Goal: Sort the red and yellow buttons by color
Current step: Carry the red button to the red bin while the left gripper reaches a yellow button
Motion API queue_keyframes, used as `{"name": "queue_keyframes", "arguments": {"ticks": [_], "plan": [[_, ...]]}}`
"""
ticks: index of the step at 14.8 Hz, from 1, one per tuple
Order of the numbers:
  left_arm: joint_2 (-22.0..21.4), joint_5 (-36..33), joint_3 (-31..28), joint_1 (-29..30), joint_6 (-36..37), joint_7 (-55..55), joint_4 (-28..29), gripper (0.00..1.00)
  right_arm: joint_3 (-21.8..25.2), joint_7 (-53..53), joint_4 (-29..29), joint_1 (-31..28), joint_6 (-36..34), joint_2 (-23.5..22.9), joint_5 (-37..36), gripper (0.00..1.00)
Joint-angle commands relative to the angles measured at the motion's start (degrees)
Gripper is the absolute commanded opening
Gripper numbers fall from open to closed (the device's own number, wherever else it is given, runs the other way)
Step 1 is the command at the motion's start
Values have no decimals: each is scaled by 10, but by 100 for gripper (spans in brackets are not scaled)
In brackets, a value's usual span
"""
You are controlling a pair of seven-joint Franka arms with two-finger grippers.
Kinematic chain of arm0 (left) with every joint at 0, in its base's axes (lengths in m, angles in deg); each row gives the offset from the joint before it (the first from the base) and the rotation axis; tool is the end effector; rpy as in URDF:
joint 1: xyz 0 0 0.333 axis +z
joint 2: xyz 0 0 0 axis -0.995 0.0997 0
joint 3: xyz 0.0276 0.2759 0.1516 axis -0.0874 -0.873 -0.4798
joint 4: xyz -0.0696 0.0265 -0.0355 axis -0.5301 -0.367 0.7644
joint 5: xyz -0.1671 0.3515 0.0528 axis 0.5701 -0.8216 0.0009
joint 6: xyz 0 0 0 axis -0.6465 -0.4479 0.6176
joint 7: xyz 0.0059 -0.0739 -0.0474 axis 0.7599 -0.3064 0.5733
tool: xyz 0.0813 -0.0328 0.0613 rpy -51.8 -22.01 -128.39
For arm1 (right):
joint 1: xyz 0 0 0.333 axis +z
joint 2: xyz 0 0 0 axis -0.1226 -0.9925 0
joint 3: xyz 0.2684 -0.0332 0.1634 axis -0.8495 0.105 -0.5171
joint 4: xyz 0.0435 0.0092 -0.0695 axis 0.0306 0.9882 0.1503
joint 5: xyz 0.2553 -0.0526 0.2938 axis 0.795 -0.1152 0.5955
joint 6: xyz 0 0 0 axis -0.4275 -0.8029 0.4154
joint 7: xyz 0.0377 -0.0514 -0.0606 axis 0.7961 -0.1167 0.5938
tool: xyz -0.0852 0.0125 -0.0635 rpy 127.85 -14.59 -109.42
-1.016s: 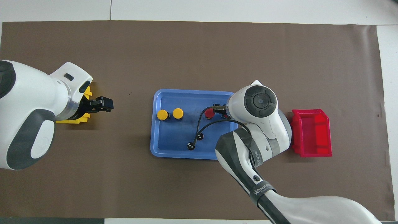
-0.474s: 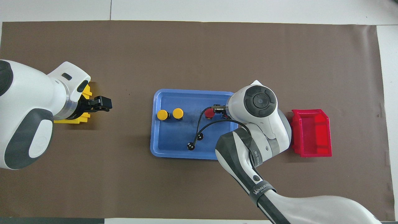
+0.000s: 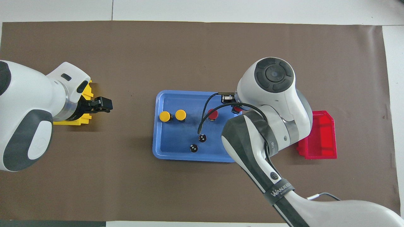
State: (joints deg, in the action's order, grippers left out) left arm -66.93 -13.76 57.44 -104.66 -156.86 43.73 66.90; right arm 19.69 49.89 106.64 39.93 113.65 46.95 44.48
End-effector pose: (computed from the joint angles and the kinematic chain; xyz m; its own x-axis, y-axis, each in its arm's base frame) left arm 0.5073 -0.1538 0.4995 0.9931 0.1155 0.0221 0.1159 -0.9930 -0.0210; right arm 0.5660 0.2535 0.4462 0.9965 -0.0830 0.0066 -0.0829 -0.9965 -0.0111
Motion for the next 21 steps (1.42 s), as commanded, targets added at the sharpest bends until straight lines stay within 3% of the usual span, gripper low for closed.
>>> {"name": "queue_keyframes", "arguments": {"ticks": [1, 3, 6, 9, 11, 14, 21], "plan": [[-15, 6, 1, -6, -26, -16, 20, 100, -2, 77, 4, -48, -69, 50, -5, 24], [-7, 12, 1, -20, -32, -30, 21, 100, -2, 149, 58, -104, -101, 112, -7, 24], [42, 13, 1, -75, -95, -122, 24, 100, -2, 271, 154, -184, -100, 201, -8, 24], [93, 13, 1, -120, -176, -187, 23, 100, -2, 324, 222, -236, -85, 244, -9, 24], [117, 13, 1, -134, -190, -196, 19, 99, -2, 346, 289, -251, -24, 274, -21, 24], [140, 13, 1, -150, -186, -200, 18, 95, -2, 368, 341, -252, 24, 285, -41, 24], [141, 13, 2, -160, -189, -201, 24, 92, -3, 371, 419, -269, 134, 278, -44, 24]]}}
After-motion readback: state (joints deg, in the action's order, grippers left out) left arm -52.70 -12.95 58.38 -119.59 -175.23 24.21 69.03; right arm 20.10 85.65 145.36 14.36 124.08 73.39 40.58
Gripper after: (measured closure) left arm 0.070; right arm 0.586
